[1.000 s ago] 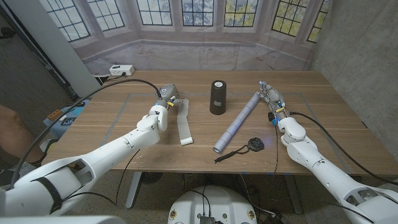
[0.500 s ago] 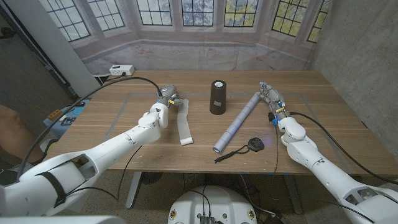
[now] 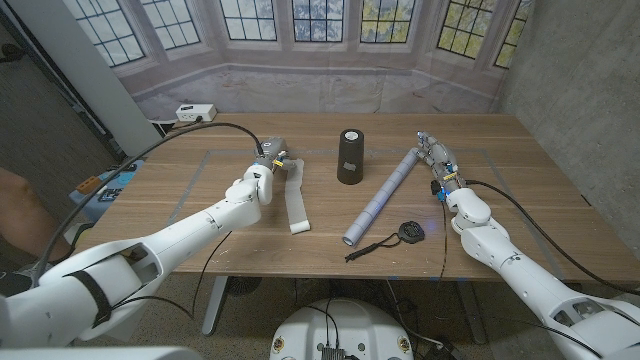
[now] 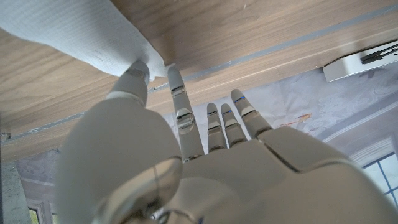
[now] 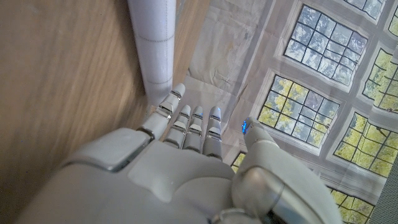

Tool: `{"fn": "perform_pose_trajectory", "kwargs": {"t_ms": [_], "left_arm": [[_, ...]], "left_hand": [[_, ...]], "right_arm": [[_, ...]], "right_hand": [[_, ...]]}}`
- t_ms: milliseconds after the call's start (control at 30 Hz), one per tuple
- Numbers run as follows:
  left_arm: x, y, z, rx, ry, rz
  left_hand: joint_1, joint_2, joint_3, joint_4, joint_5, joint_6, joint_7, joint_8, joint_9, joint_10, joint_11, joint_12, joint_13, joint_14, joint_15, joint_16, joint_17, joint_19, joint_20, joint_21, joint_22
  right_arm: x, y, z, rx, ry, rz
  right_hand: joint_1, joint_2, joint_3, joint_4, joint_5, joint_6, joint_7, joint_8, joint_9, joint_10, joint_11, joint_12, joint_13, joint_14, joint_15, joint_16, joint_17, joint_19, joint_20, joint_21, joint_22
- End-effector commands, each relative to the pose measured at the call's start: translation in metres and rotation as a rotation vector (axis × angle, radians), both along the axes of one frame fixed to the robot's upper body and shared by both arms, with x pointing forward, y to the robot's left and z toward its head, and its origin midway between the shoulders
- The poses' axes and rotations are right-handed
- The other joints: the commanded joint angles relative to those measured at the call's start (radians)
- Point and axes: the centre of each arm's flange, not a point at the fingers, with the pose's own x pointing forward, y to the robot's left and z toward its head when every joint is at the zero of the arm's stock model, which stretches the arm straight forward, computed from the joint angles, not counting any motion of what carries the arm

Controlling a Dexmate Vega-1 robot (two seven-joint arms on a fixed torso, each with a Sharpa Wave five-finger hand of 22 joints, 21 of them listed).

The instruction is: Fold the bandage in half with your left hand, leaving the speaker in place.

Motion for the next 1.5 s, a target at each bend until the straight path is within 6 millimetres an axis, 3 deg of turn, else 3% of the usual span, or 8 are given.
{"fn": "perform_pose_trajectory", "kwargs": {"t_ms": [33,400,667,900,1033,1133,1500], "left_arm": [[0.001,-0.005,-0.003,0.004,0.015,-0.002],[0.002,-0.009,-0.008,-0.004,-0.005,-0.014],[0.002,-0.013,-0.009,-0.01,-0.029,-0.037],[0.003,-0.012,-0.008,-0.016,-0.043,-0.048],[0.003,-0.011,-0.01,-0.016,-0.054,-0.062],[0.002,-0.011,-0.011,-0.018,-0.058,-0.075],[0.002,-0.007,-0.014,-0.01,-0.056,-0.104]], "left_hand": [[0.056,0.06,0.001,-0.009,-0.001,0.014,-0.003,0.007,0.003,0.012,-0.005,0.007,0.004,0.012,-0.004,0.007,0.001,0.01,-0.002,0.005,0.003],[0.067,0.055,0.004,-0.024,-0.006,0.085,-0.013,0.043,0.023,0.055,-0.019,0.02,0.003,0.052,-0.018,0.016,-0.001,0.043,-0.004,0.019,0.003],[0.127,0.056,0.022,-0.049,-0.004,0.107,-0.031,0.062,0.04,0.074,-0.033,0.021,0.003,0.069,-0.029,0.016,-0.001,0.058,-0.006,0.026,0.003],[0.17,0.054,0.029,-0.049,-0.002,0.156,-0.048,0.088,0.049,0.108,-0.049,0.027,0.003,0.103,-0.051,0.023,0.001,0.078,-0.011,0.035,0.004],[0.181,0.053,0.031,-0.048,0.001,0.177,-0.044,0.097,0.048,0.117,-0.057,0.028,0.003,0.112,-0.055,0.024,0.002,0.084,-0.013,0.038,0.004],[0.2,0.051,0.035,-0.05,0.004,0.195,-0.045,0.104,0.045,0.13,-0.083,0.028,0.004,0.124,-0.063,0.026,0.004,0.092,-0.017,0.043,0.005],[0.245,0.052,0.052,-0.051,0.015,0.205,-0.062,0.11,0.04,0.139,-0.091,0.024,0.004,0.133,-0.072,0.024,0.008,0.095,-0.024,0.047,0.007]], "right_arm": [[0.0,-0.003,-0.003,0.004,0.006,-0.001],[-0.003,-0.007,-0.01,0.018,0.01,-0.007],[-0.005,-0.008,-0.012,0.026,0.012,-0.011],[-0.005,-0.007,-0.013,0.029,0.011,-0.013],[-0.004,-0.006,-0.013,0.033,0.013,-0.011],[-0.003,-0.005,-0.013,0.034,0.015,-0.009],[-0.001,-0.002,-0.014,0.039,0.019,-0.005]], "right_hand": [[0.005,0.002,0.009,0.001,0.001,0.008,0.001,-0.006,0.002,0.005,0.002,-0.002,0.003,0.008,-0.02,0.006,0.003,0.011,-0.034,-0.001,0.004],[0.005,0.003,0.01,0.001,0.001,0.008,0.001,-0.006,0.002,0.005,0.001,-0.003,0.003,0.009,-0.02,0.007,0.004,0.01,-0.034,-0.001,0.004],[0.005,0.003,0.01,0.001,0.002,0.011,0.001,-0.005,0.002,0.007,0.004,-0.002,0.003,0.011,-0.022,0.007,0.004,0.011,-0.033,-0.001,0.004],[0.005,0.003,0.01,0.001,0.002,0.01,0.001,-0.005,0.002,0.008,0.003,-0.002,0.003,0.01,-0.021,0.007,0.004,0.011,-0.033,0.0,0.004],[0.005,0.003,0.01,0.001,0.002,0.012,0.0,-0.005,0.002,0.008,0.002,-0.002,0.003,0.011,-0.021,0.007,0.004,0.011,-0.033,-0.001,0.004],[0.005,0.003,0.01,0.001,0.002,0.013,0.0,-0.004,0.002,0.008,0.001,-0.002,0.003,0.011,-0.02,0.007,0.004,0.011,-0.033,-0.001,0.004],[0.004,0.004,0.011,0.002,0.002,0.014,0.001,-0.004,0.002,0.009,0.001,-0.001,0.003,0.012,-0.021,0.008,0.004,0.012,-0.034,0.0,0.004]]}}
